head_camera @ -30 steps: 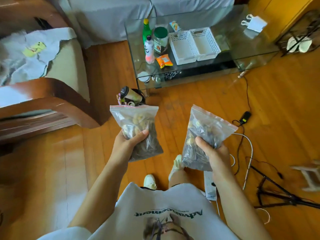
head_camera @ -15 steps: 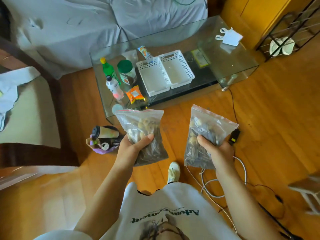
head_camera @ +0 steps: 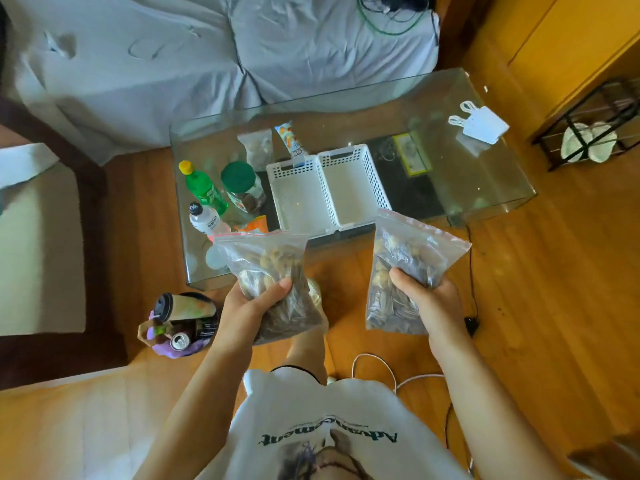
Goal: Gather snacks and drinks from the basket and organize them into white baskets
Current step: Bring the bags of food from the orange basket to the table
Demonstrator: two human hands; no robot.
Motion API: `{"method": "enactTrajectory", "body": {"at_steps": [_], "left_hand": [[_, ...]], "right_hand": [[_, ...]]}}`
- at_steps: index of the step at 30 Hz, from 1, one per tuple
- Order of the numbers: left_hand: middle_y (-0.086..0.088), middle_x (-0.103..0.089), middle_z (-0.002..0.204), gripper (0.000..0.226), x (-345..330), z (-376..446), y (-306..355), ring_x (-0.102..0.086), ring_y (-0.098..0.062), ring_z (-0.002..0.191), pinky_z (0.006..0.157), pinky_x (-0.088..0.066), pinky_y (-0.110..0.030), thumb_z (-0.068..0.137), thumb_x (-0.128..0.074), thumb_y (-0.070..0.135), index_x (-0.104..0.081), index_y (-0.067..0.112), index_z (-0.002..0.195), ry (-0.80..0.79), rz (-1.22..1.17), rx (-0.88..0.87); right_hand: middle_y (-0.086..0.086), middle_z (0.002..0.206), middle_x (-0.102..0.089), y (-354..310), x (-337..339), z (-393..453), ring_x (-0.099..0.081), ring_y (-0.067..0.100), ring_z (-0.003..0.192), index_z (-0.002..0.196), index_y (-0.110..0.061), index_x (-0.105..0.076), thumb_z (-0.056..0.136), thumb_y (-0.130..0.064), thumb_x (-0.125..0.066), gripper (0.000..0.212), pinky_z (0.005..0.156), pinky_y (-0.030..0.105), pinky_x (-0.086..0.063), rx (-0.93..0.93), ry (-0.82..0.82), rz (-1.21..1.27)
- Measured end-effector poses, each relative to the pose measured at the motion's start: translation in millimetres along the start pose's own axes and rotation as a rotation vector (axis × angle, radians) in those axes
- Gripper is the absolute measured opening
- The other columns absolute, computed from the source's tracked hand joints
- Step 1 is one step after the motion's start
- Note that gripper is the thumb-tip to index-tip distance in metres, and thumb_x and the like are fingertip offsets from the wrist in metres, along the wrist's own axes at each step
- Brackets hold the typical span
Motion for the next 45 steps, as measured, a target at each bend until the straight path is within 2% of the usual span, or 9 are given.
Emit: {"method": "enactTrajectory", "body": {"at_steps": [4,9,17,22,28,31,35,41,45], "left_hand": [[-0.008,-0.074,0.084,0.046,-18,63,27,-0.07,-0.027,0.082,0.077,-0.055,-0.037,0.066,-0.074,0.023,-0.064,0.003,0.106,0.02,-0.035,0.042],[-0.002,-0.076,0.084,0.029,-44,140,79,-0.073,-0.017,0.078,0.062,-0.056,-0.02,0.068,-0.075,0.023,-0.066,0.02,0.096,-0.004,0.009,0.039],[0.001,-0.076,0.082,0.067,-81,261,120,-0.073,-0.015,0.075,0.059,-0.055,-0.02,0.045,-0.079,0.045,-0.066,0.014,0.102,0.052,0.036,0.107],[-0.006,-0.072,0.099,0.085,-105,356,107,-0.069,-0.024,0.092,0.082,-0.054,-0.035,0.044,-0.077,0.056,-0.062,0.014,0.116,0.097,0.038,0.152],[-0.008,-0.069,0.109,0.048,-137,493,81,-0.067,-0.025,0.099,0.087,-0.053,-0.037,0.08,-0.068,0.031,-0.057,0.01,0.123,0.14,0.019,0.164],[-0.006,-0.069,0.105,0.033,-151,554,65,-0.067,-0.023,0.096,0.094,-0.051,-0.042,0.085,-0.066,0.026,-0.061,0.014,0.114,0.177,0.017,0.201],[0.004,-0.065,0.094,0.042,-162,607,41,-0.064,-0.012,0.085,0.08,-0.052,-0.029,0.084,-0.067,0.031,-0.053,0.017,0.121,0.22,0.083,0.255],[0.008,-0.062,0.084,0.036,-171,639,5,-0.06,-0.005,0.074,0.061,-0.047,-0.018,0.086,-0.064,0.029,-0.053,0.019,0.119,0.228,0.145,0.321],[0.006,-0.06,0.086,0.045,-180,651,-11,-0.058,-0.007,0.074,0.058,-0.043,-0.019,0.086,-0.064,0.03,-0.047,0.016,0.125,0.192,0.237,0.384]], "right_hand": [[-0.035,0.075,-0.066,-34,-18,67,-0.06,-0.02,0.075,0.089,-0.036,-0.058,0.077,-0.027,-0.071,0.019,0.05,0.002,-0.044,0.021,-0.011,-0.027],[-0.035,0.08,-0.067,-74,-36,149,-0.062,-0.016,0.079,0.092,-0.037,-0.06,0.077,-0.026,-0.071,0.021,0.054,0.004,-0.047,0.032,-0.003,-0.026],[-0.02,0.09,-0.072,-89,-51,276,-0.068,-0.001,0.086,0.09,-0.039,-0.068,0.076,-0.032,-0.073,0.017,0.068,0.019,-0.054,-0.045,0.007,-0.061],[-0.03,0.081,-0.067,-74,-70,379,-0.061,-0.017,0.078,0.092,-0.04,-0.059,0.077,-0.037,-0.069,0.018,0.052,0.004,-0.047,-0.085,-0.036,-0.059],[-0.029,0.084,-0.062,-41,-95,517,-0.061,-0.013,0.077,0.086,-0.039,-0.057,0.079,-0.036,-0.069,0.014,0.055,0.003,-0.044,-0.082,-0.01,-0.135],[-0.027,0.084,-0.062,-21,-103,578,-0.061,-0.01,0.078,0.084,-0.037,-0.059,0.079,-0.036,-0.069,0.011,0.062,0.007,-0.045,-0.064,0.0,-0.19],[-0.017,0.094,-0.061,15,-113,637,-0.058,-0.001,0.086,0.105,-0.028,-0.058,0.078,-0.041,-0.069,0.032,0.071,0.015,-0.045,-0.114,-0.035,-0.271],[-0.021,0.087,-0.057,62,-125,662,-0.055,-0.004,0.079,0.098,-0.032,-0.052,0.079,-0.043,-0.067,0.027,0.063,0.014,-0.041,-0.205,-0.132,-0.395],[0.0,0.096,-0.067,78,-132,669,-0.064,0.017,0.093,0.095,-0.023,-0.062,0.08,-0.041,-0.067,0.024,0.085,0.036,-0.053,-0.224,-0.199,-0.502]]}}
Point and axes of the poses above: each hand's wrist, its own z-axis towards the middle knuckle, its own x-axis out of the back of the hand, y = z × x, the point moved 9 cm from there along z, towards the middle knuckle
